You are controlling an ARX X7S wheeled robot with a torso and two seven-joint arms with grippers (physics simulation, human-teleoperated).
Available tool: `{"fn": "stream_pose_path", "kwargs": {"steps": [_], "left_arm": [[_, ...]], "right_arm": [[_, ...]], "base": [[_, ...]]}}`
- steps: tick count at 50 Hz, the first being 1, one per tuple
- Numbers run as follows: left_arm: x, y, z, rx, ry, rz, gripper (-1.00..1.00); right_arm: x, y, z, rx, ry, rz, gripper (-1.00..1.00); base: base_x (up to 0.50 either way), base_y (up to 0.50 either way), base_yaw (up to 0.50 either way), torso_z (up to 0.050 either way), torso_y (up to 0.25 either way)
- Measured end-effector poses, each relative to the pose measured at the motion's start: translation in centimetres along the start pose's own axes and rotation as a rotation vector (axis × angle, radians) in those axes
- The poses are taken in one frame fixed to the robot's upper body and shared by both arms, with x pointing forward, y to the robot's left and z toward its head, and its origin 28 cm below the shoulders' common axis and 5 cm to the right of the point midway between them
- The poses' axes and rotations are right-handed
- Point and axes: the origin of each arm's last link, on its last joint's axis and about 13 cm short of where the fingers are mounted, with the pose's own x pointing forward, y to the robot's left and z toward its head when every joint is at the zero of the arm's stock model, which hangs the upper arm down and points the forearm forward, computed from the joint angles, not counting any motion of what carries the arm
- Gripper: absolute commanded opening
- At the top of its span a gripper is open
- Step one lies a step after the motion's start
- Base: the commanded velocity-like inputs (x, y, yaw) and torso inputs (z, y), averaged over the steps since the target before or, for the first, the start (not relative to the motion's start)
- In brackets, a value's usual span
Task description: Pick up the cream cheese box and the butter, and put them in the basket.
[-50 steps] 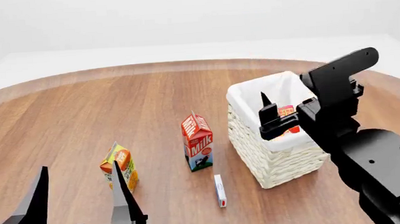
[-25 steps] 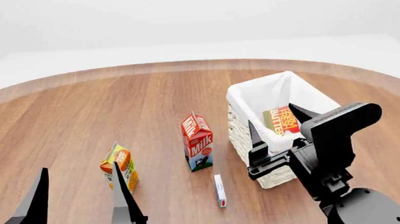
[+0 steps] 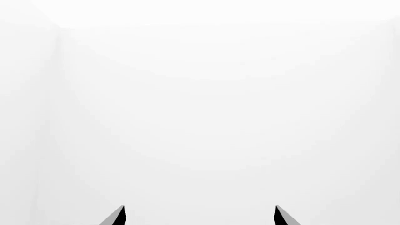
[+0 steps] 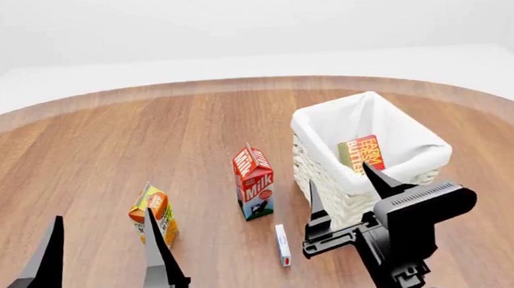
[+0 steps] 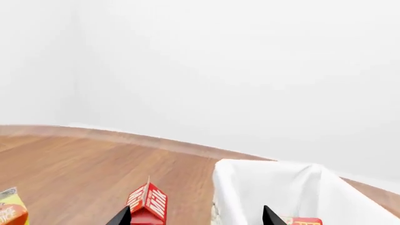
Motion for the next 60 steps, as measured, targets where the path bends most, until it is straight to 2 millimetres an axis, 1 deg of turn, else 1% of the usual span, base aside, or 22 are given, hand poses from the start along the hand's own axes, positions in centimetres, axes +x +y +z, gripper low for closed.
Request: {"fn": "stream_pose_path", "kwargs": {"steps": [13,25,43,60], "left_arm": [[-0.3,0.0,-0.1,-0.001,0.000,0.002,1.00],[-0.4,0.1,-0.1,0.000,0.000,0.002,1.00],[-0.6,0.1,-0.1,0.000,0.001,0.003,1.00],[-0.7,0.1,-0.1,-0.001,0.001,0.003,1.00]], "right_arm": [[0.1,1.6,-1.7,0.006,0.039,0.039,1.00],[0.4,2.5,-2.7,-0.001,0.097,0.065,1.00],[1.4,3.4,-4.3,-0.058,0.226,0.075,1.00],[2.0,3.9,-5.5,-0.069,0.337,0.144,1.00]], "base": [[0.00,0.00,0.00,0.000,0.000],[0.00,0.00,0.00,0.000,0.000],[0.00,0.00,0.00,0.000,0.000],[0.00,0.00,0.00,0.000,0.000]]}}
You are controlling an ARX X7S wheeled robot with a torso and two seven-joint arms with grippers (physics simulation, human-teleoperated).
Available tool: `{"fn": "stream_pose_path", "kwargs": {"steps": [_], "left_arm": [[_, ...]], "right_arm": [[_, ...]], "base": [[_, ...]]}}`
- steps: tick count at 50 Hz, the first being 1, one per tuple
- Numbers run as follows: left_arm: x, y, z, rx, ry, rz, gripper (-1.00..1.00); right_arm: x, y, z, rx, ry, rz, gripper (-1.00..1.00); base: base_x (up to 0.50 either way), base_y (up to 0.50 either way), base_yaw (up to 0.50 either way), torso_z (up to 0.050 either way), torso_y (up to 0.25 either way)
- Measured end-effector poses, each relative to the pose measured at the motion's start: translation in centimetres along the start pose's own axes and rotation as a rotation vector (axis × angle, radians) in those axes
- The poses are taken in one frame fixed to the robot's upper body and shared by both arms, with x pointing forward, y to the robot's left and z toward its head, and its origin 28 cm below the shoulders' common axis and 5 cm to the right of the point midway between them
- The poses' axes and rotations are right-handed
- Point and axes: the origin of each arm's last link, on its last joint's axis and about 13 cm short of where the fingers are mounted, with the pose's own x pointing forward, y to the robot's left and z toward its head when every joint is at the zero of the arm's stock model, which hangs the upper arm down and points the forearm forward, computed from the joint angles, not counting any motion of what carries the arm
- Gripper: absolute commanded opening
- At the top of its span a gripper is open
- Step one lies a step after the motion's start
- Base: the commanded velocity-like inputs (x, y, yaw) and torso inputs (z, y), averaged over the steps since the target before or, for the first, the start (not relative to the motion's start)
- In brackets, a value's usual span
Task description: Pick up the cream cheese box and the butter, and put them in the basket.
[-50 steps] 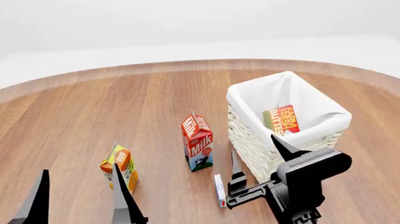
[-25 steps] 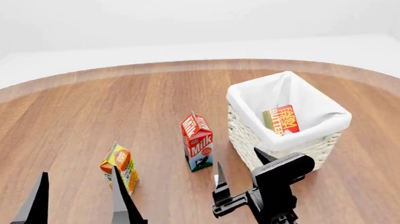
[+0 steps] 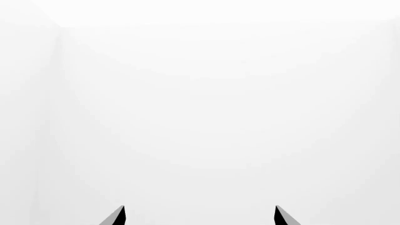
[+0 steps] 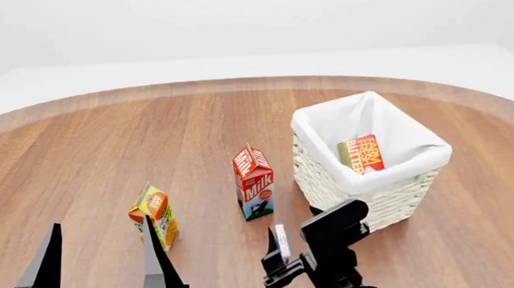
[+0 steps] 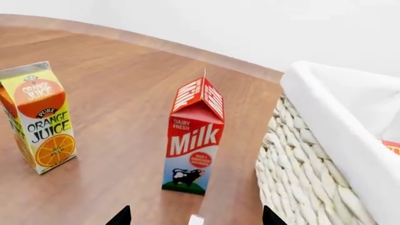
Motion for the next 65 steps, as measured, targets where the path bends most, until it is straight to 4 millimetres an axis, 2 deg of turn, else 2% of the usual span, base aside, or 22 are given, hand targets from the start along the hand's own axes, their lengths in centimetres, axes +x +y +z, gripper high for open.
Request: {"fn": "stream_pose_path", "kwargs": {"steps": [12,32,65], "left_arm": [[0.0,0.0,0.0,0.001,0.000,0.001,1.00],[0.0,0.1,0.0,0.000,0.001,0.005,1.00],[0.8,-0.1,-0.2,0.000,0.002,0.005,1.00]], "right_arm": [[0.7,0.1,-0.5,0.010,0.065,0.056,1.00],[3.4,-1.0,-0.8,0.088,0.134,0.061,1.00],[5.1,-1.2,-2.1,0.088,0.270,0.064,1.00]], "base": [[0.00,0.00,0.00,0.000,0.000],[0.00,0.00,0.00,0.000,0.000],[0.00,0.00,0.00,0.000,0.000]]}}
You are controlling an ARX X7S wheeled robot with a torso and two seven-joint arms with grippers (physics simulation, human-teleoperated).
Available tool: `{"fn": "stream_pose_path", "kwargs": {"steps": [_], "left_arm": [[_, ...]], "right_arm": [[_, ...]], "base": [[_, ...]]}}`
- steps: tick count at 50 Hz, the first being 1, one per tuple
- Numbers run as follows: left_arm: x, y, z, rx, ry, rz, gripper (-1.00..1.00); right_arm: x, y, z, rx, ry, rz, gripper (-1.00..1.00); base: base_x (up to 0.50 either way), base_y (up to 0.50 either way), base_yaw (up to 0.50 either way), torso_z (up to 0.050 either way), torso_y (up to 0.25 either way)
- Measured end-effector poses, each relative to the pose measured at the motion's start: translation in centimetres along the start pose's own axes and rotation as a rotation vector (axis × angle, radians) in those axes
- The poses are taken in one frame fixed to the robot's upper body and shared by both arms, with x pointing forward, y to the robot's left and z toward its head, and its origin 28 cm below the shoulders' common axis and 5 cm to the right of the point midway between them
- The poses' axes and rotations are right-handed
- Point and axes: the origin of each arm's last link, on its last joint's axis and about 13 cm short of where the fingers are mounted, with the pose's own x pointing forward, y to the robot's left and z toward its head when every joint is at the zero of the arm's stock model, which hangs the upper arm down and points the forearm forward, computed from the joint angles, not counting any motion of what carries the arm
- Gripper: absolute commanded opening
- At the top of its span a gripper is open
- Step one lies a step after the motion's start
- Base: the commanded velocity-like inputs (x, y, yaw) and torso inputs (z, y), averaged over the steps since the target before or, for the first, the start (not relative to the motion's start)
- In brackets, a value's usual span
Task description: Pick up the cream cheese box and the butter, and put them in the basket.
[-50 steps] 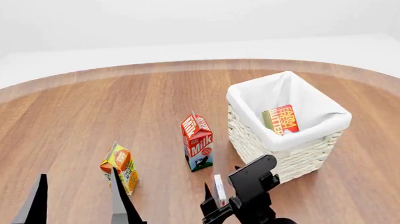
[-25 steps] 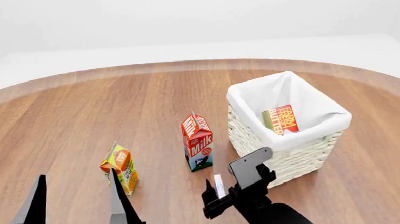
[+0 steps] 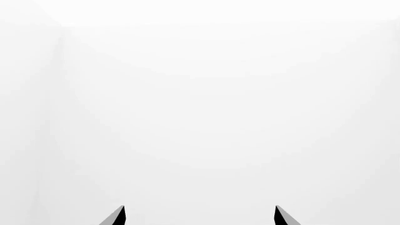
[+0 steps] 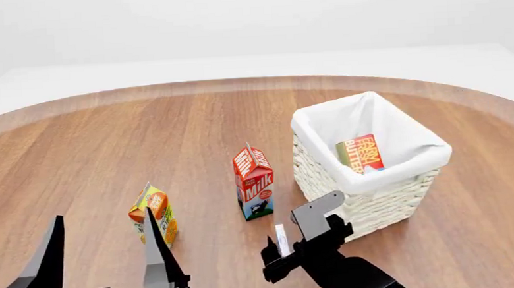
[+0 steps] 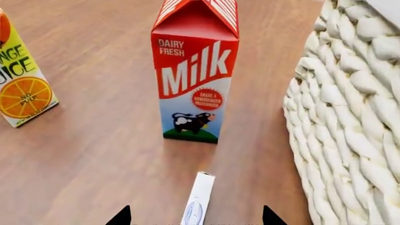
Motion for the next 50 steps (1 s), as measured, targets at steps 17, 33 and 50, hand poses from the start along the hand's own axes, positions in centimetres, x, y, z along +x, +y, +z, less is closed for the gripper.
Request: {"fn": "stream_pose_path", "kwargs": {"steps": [17,33,50], "left_arm": [[0.4,0.0,0.0,0.000,-0.001,0.001,1.00],[0.4,0.0,0.0,0.001,-0.001,0.001,1.00],[0.5,0.0,0.0,0.000,-0.001,0.000,1.00]], "right_arm": [[0.9,-0.5,-0.3,0.042,0.039,0.014,1.00],[1.8,-0.8,-0.8,0.068,0.082,0.024,1.00],[2.5,-0.8,-1.4,0.065,0.142,0.039,1.00]], "base": [[0.00,0.00,0.00,0.000,0.000],[0.00,0.00,0.00,0.000,0.000],[0.00,0.00,0.00,0.000,0.000]]}}
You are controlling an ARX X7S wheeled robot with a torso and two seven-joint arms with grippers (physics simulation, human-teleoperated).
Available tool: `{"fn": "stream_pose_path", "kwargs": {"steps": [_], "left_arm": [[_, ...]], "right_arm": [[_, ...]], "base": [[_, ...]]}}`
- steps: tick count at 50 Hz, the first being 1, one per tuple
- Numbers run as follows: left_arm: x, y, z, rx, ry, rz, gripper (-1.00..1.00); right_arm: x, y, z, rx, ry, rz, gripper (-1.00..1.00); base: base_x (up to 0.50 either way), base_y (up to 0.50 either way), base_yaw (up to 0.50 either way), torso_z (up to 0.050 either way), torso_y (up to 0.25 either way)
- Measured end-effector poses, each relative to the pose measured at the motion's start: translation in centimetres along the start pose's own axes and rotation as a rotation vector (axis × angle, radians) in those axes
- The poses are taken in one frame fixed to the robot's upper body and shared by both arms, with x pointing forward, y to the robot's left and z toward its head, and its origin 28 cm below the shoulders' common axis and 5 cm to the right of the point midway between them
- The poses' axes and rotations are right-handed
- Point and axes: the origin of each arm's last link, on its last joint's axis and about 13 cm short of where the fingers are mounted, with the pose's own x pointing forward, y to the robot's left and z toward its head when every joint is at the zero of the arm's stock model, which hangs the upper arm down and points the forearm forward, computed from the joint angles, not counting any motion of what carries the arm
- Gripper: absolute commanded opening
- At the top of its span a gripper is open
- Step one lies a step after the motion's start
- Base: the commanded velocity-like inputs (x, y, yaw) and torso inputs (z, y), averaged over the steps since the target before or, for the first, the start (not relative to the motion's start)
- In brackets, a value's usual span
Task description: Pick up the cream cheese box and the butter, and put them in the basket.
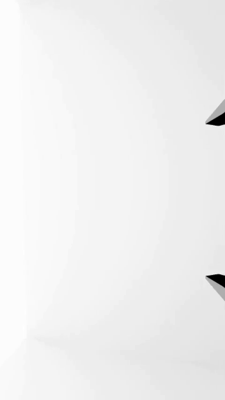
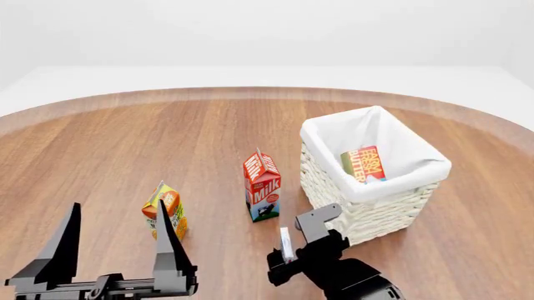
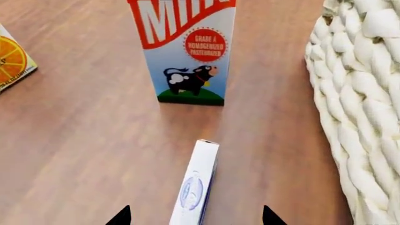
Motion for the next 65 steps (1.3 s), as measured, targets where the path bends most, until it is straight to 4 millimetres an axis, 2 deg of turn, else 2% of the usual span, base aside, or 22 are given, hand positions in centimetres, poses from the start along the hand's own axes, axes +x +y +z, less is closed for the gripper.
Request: {"fn": "stream_pose_path", "kwargs": {"steps": [2,3,11,34,65], "left_arm": [[0.0,0.0,0.0,0.000,0.000,0.000,1.00],[0.0,0.0,0.0,0.000,0.000,0.000,1.00],[0.2,0.0,-0.1,-0.003,0.000,0.003,1.00],[0.3,-0.1,-0.2,-0.004,0.000,0.005,1.00],[0.1,0.0,-0.1,-0.003,0.002,0.005,1.00]], "right_arm": [[0.1,0.0,-0.1,-0.001,0.009,0.002,1.00],[0.1,0.0,-0.1,-0.001,0.013,0.004,-1.00],[0.7,0.3,-0.8,-0.025,0.058,0.034,-1.00],[0.9,0.0,-0.7,-0.051,0.063,0.042,-1.00],[-3.3,0.7,0.0,-0.029,-0.087,0.054,-1.00]], "base": [[0.00,0.00,0.00,0.000,0.000],[0.00,0.00,0.00,0.000,0.000],[0.00,0.00,0.00,0.000,0.000],[0.00,0.00,0.00,0.000,0.000],[0.00,0.00,0.00,0.000,0.000]]}}
